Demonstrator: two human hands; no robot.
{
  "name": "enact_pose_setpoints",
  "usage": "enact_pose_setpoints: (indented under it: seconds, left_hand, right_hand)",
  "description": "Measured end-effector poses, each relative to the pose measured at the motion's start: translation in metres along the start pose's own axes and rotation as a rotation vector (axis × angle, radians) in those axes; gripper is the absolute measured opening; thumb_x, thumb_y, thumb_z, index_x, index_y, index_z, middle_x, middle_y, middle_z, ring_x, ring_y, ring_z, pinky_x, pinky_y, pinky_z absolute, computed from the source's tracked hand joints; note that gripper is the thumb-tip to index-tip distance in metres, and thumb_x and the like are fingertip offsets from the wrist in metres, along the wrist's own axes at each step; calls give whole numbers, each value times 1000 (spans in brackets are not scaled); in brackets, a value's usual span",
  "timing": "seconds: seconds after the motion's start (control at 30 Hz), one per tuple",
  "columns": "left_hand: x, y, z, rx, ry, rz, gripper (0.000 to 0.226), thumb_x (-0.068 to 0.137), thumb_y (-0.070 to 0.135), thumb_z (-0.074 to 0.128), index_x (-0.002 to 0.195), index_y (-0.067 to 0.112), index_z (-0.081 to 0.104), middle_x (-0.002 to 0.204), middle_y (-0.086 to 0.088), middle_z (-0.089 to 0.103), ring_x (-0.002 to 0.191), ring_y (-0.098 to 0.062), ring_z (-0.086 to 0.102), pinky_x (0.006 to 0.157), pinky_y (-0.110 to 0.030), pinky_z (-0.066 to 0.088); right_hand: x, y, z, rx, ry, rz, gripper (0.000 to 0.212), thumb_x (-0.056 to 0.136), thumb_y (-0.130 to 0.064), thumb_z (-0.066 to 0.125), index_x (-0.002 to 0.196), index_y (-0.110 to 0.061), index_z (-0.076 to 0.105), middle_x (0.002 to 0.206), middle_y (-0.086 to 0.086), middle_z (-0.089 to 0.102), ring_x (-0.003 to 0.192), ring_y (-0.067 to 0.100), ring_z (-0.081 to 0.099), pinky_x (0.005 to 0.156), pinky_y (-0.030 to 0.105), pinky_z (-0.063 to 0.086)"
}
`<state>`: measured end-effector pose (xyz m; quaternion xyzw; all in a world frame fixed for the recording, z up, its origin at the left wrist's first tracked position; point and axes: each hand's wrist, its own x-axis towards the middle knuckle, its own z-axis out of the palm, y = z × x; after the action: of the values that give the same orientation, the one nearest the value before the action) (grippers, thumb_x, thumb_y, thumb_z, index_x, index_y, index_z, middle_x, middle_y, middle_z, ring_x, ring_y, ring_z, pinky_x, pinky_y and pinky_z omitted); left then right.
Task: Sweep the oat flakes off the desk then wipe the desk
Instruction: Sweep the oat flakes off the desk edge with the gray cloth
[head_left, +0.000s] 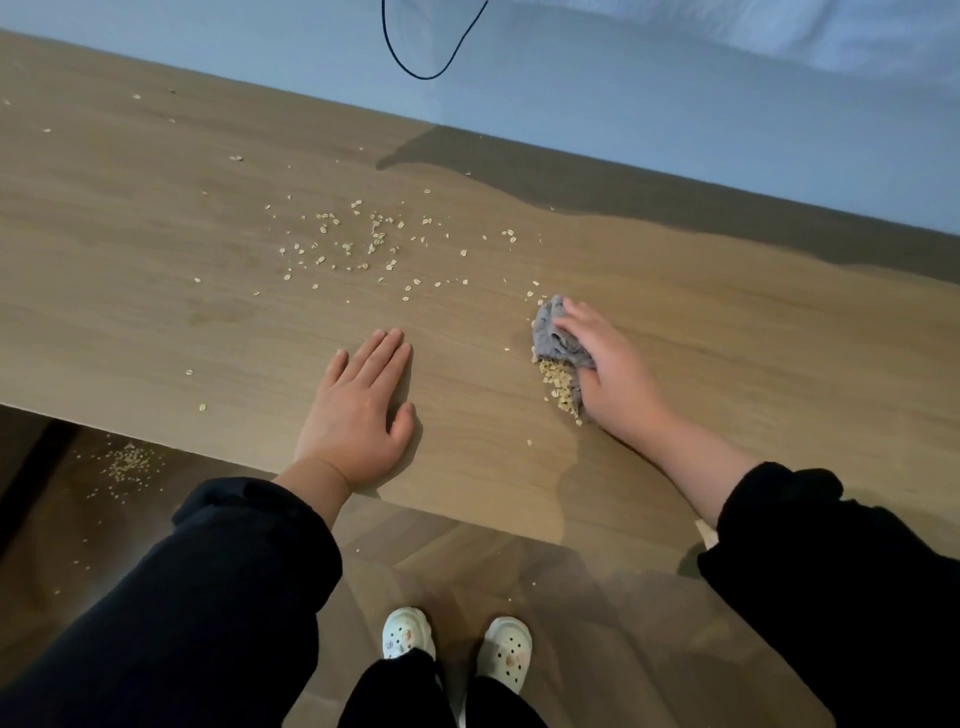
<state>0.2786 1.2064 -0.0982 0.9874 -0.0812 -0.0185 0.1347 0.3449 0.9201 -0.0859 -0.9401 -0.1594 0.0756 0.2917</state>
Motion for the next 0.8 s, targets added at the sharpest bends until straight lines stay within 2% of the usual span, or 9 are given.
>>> enact_pose_setpoints:
  seconds: [0.1, 0.27, 0.4, 0.47, 0.6, 0.7, 0.8]
  left_hand:
    - [0, 0, -1, 1, -16, -7, 71, 86, 43, 26, 149, 10, 34, 158, -2, 25, 147, -17, 15, 119, -45, 12]
    - [0, 1, -1, 9, -32, -10, 71, 86, 42, 26, 149, 10, 33, 158, -3, 24, 147, -18, 14, 119, -45, 12]
    - [0, 1, -2, 21, -51, -2, 71, 86, 43, 24, 149, 9, 31, 159, -4, 23, 148, -19, 14, 118, -47, 13]
    - [1, 2, -3, 26, -55, 3, 72, 86, 42, 22, 149, 9, 31, 159, -5, 22, 148, -19, 13, 118, -47, 13]
    - [1, 2, -7, 4, -98, 2, 72, 87, 43, 20, 152, 12, 21, 161, -2, 13, 149, -16, 4, 119, -43, 4]
    - [3, -13, -12, -64, -158, 82, 70, 88, 39, 29, 151, 11, 23, 160, -3, 15, 148, -18, 6, 119, -41, 4]
    - [-1, -47, -19, -22, -171, 190, 70, 89, 44, 26, 149, 9, 30, 158, -5, 23, 146, -20, 16, 118, -42, 11]
  right_hand:
    - [-3, 18, -20, 24, -2, 71, 65, 88, 14, 41, 145, -18, 42, 158, -6, 27, 146, 8, 19, 121, 32, 15]
    - [-46, 52, -35, 39, 355, 426, 57, 89, 10, 47, 143, -8, 43, 156, 5, 33, 145, 20, 28, 120, 38, 23]
    - [-51, 6, 0, -55, 476, 600, 61, 87, 5, 48, 145, -12, 40, 158, 4, 28, 147, 21, 23, 119, 43, 25]
    - [-37, -27, 19, -69, 460, 610, 64, 87, 3, 49, 147, -16, 38, 159, 1, 24, 148, 20, 19, 120, 43, 23]
    - [-17, -72, 46, -41, 345, 531, 69, 89, 2, 50, 152, -18, 28, 162, -4, 16, 149, 15, 10, 123, 37, 10]
    - [-27, -57, 39, 7, 340, 533, 70, 89, 3, 48, 152, -22, 29, 161, -9, 16, 148, 12, 12, 120, 43, 24]
    - [-53, -26, 24, -13, 424, 616, 68, 88, 4, 49, 149, -20, 32, 160, -7, 20, 147, 15, 20, 115, 45, 32]
